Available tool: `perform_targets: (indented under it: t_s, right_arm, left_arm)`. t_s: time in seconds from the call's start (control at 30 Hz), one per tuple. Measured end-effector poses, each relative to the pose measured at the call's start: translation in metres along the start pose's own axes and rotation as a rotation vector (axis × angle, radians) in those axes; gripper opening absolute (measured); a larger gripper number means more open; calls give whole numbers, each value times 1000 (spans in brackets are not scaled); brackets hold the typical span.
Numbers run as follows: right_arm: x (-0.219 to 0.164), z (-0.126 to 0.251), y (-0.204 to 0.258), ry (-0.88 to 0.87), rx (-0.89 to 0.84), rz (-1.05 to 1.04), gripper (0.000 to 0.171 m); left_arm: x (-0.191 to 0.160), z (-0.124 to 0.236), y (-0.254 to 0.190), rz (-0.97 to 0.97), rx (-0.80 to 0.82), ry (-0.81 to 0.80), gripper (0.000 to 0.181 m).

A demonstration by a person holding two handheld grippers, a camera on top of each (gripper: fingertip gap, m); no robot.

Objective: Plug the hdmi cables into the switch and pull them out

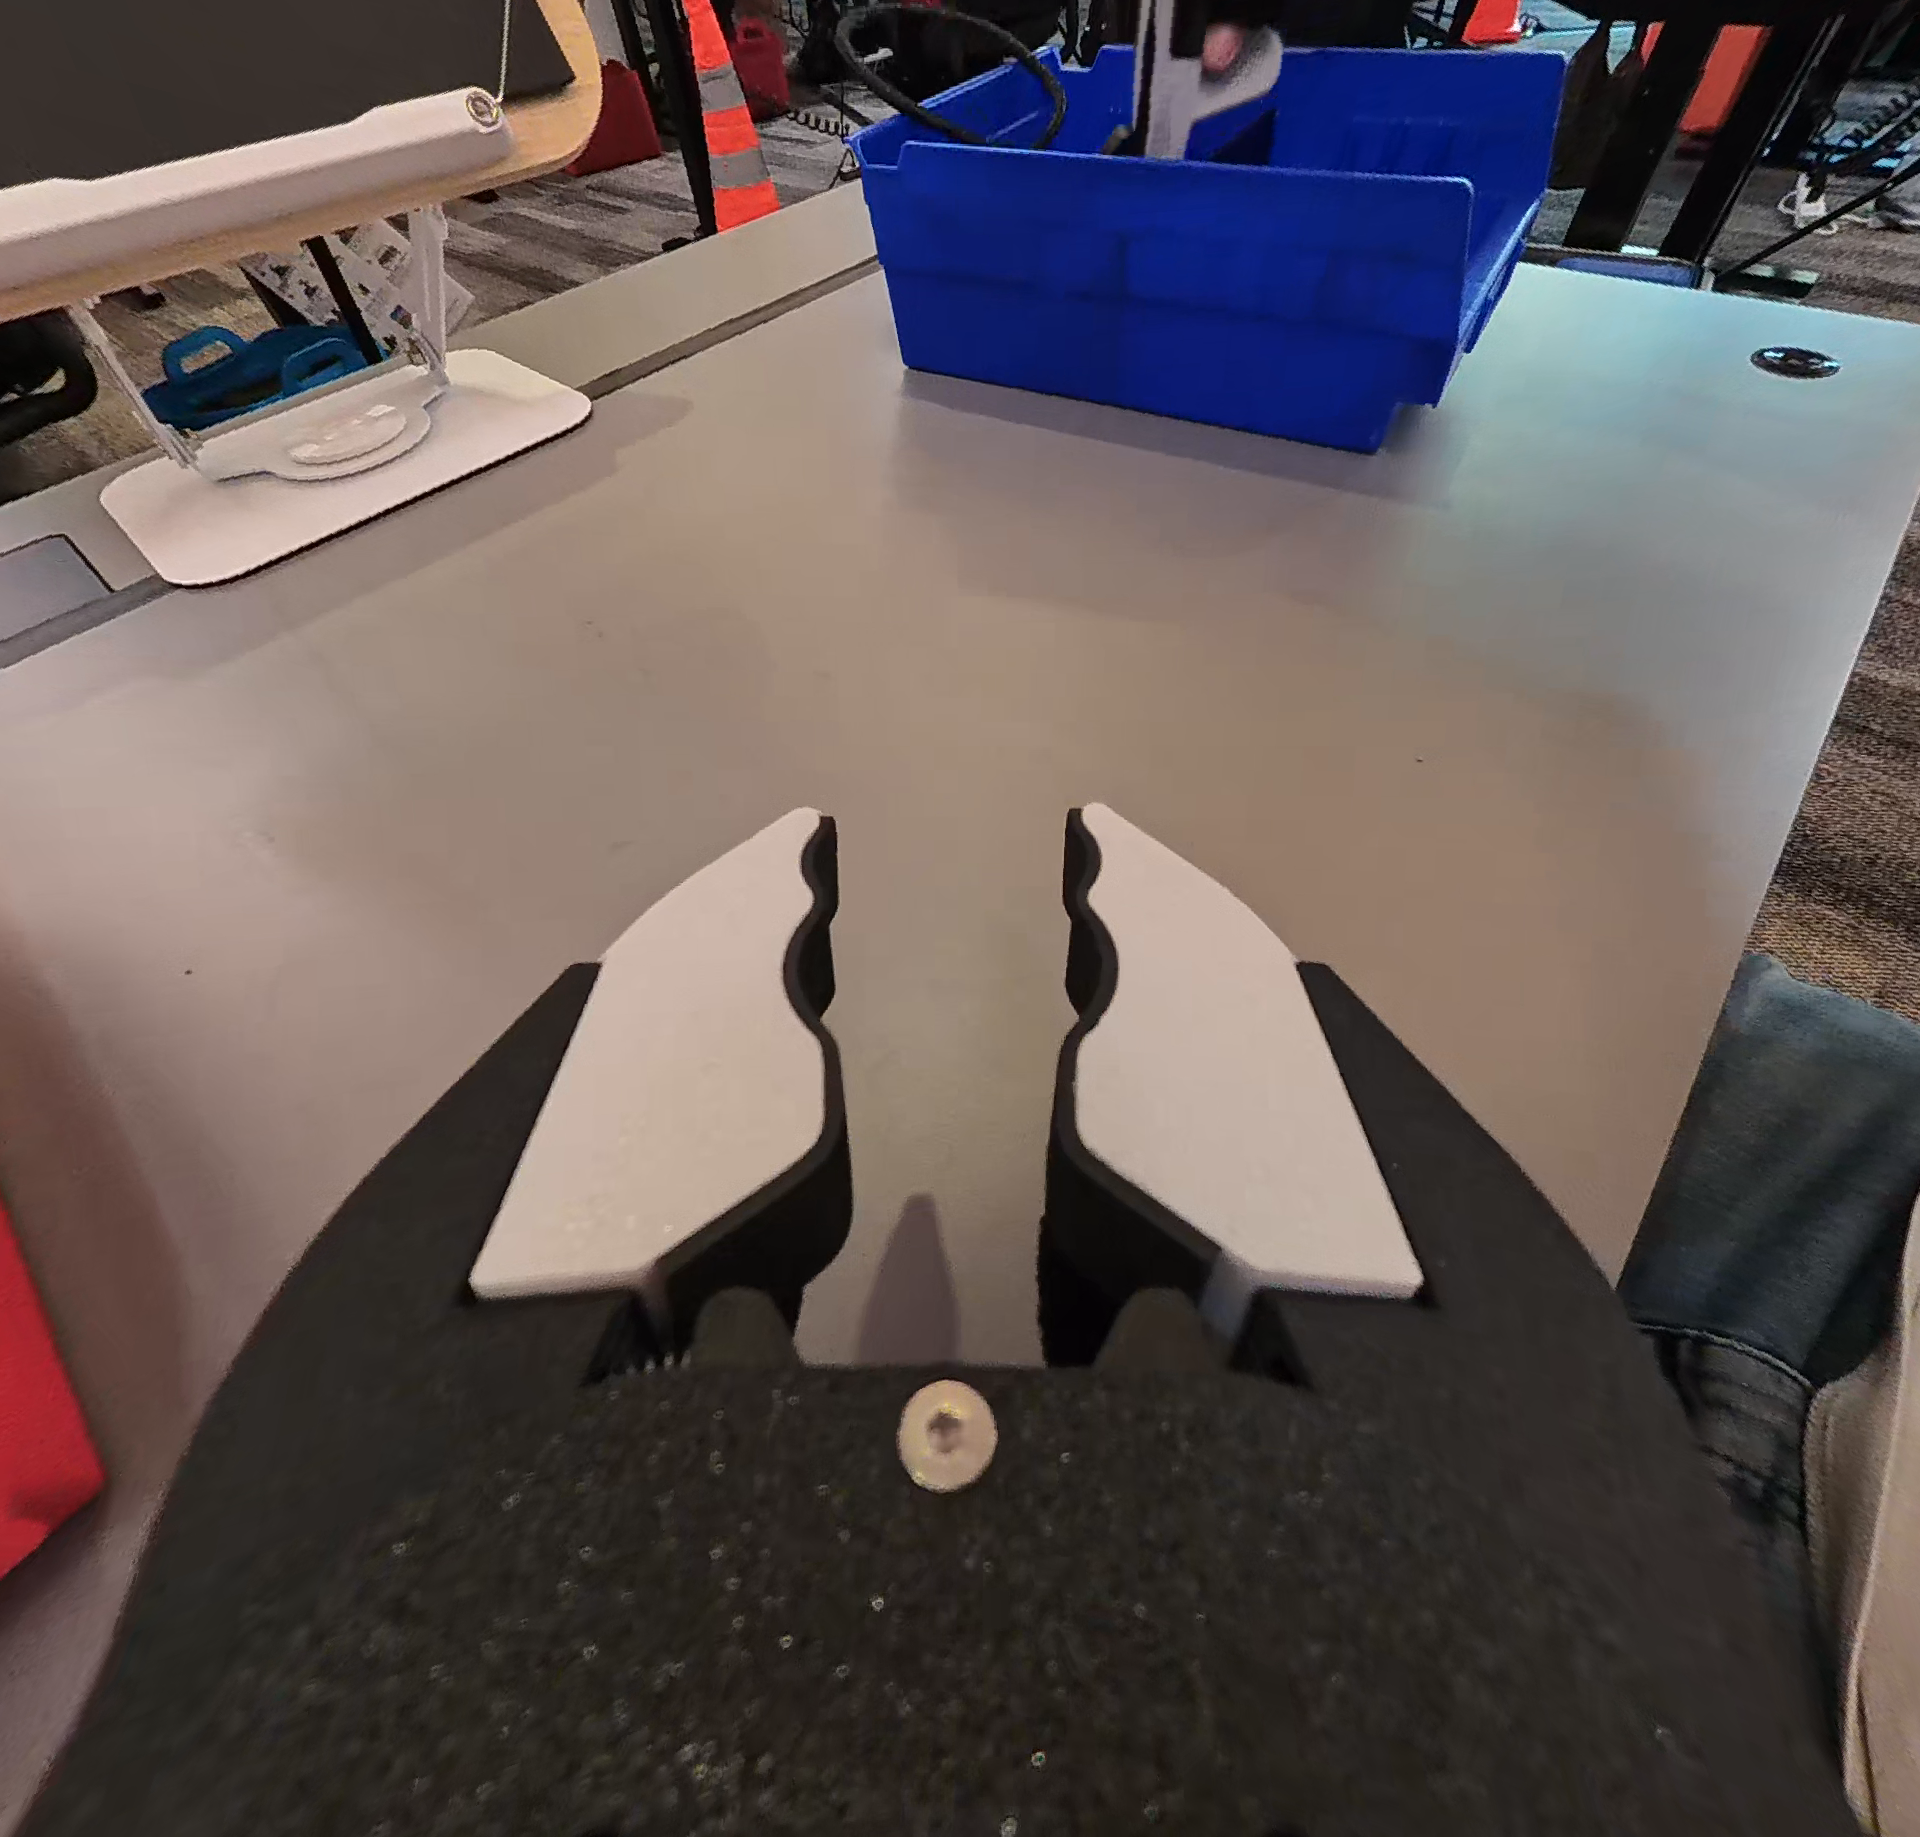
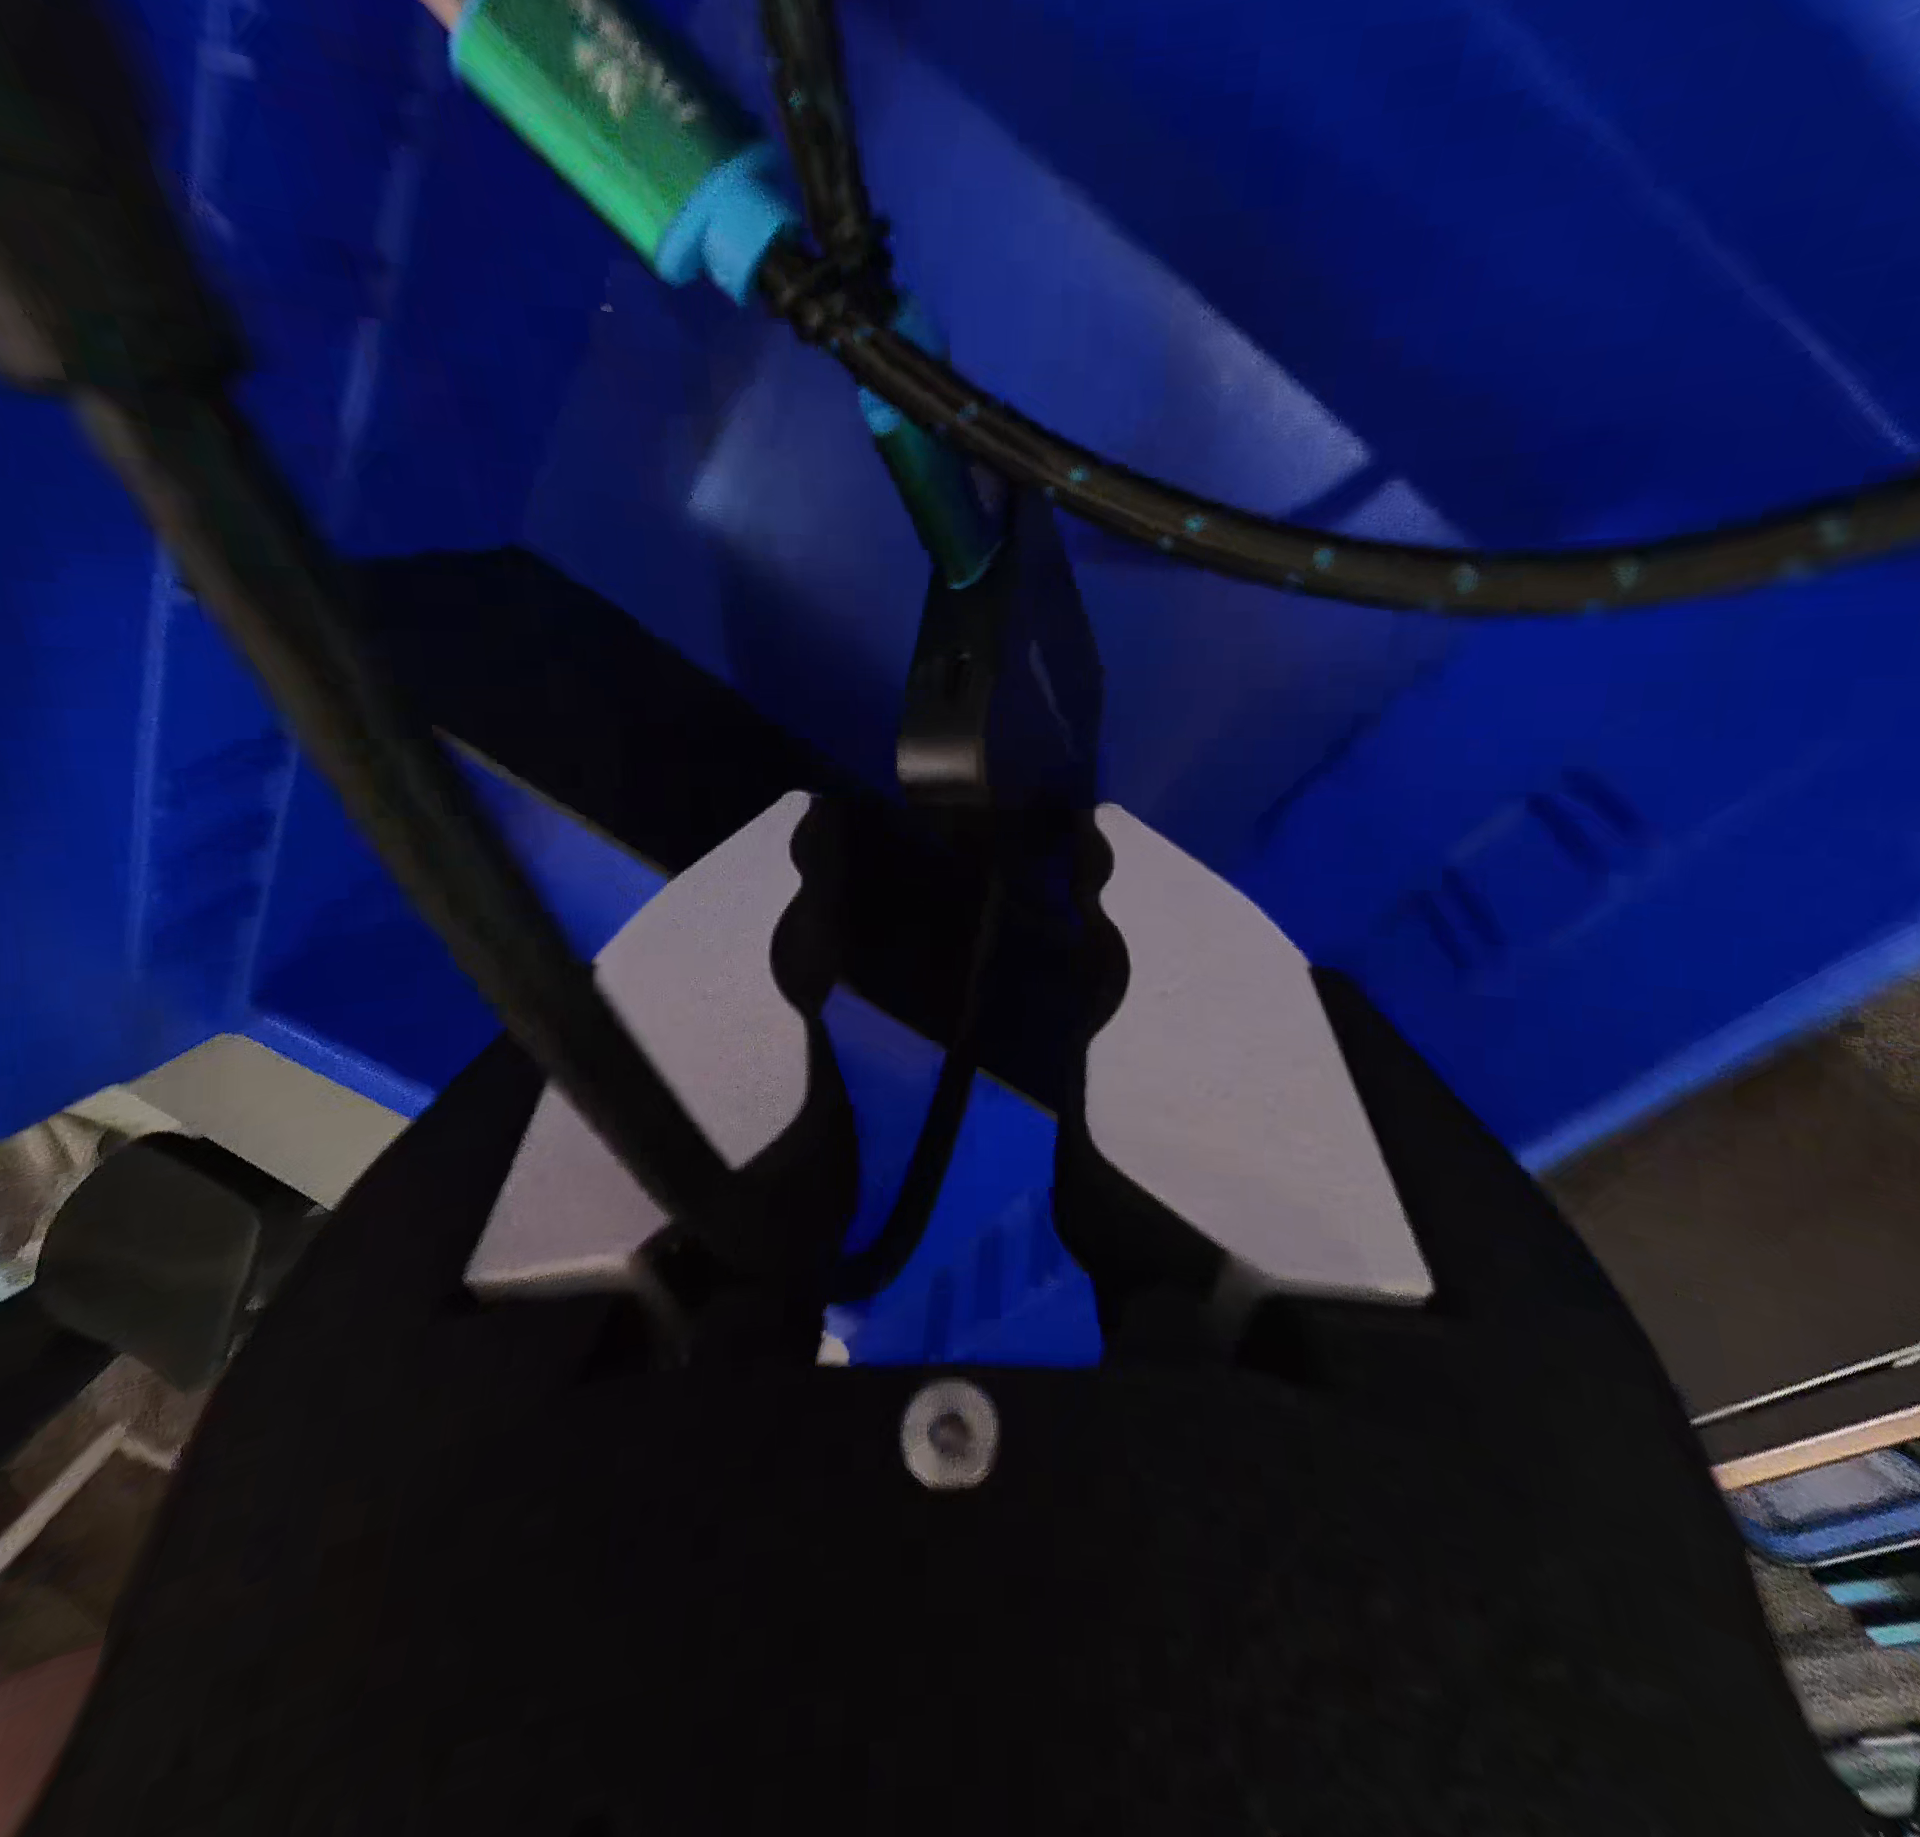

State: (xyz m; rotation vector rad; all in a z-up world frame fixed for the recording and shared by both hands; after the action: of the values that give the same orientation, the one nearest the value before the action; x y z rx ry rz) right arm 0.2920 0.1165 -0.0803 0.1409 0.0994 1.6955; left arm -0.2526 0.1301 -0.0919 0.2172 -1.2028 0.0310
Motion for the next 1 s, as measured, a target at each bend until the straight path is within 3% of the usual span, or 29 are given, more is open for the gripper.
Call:
perform_targets:
  t_s: [0.33,0.47,0.57,0.67,0.87,0.93,1.0]
  right_arm:
    - [-23,67,-24,-379,-296,-27,53]
    - [-15,42,0,-377,-179,44,58]
    - [-14,22,11,-288,-151,98,75]
    - [-12,45,29,-365,-104,126,88]
    - [-30,143,112,-816,-60,194,87]
    - [-43,142,165,-925,32,255,85]
    - [-52,113,220,-955,157,318,83]
  left_arm:
    - [2,1,2,11,28,-11,47]
    - [0,0,1,33,18,-3,47]
    - [-1,0,0,40,18,4,47]
    - [-1,3,2,45,32,3,47]
    - [-4,10,18,90,69,-18,50]
    - [-6,11,24,109,80,-23,51]
    - [-8,12,31,127,91,-26,53]
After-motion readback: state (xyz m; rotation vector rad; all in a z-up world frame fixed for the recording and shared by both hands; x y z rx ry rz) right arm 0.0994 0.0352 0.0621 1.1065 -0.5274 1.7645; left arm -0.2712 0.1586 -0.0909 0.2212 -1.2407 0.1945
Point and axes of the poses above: each gripper's, where its closed fingertips meet, z back along the fingers, x out of its top, y = z × x across the jaws, the point moved 7 cm from there along z, back along the fingers, and after that the axes turned 5 degrees about -z, right-handed, at the moved point
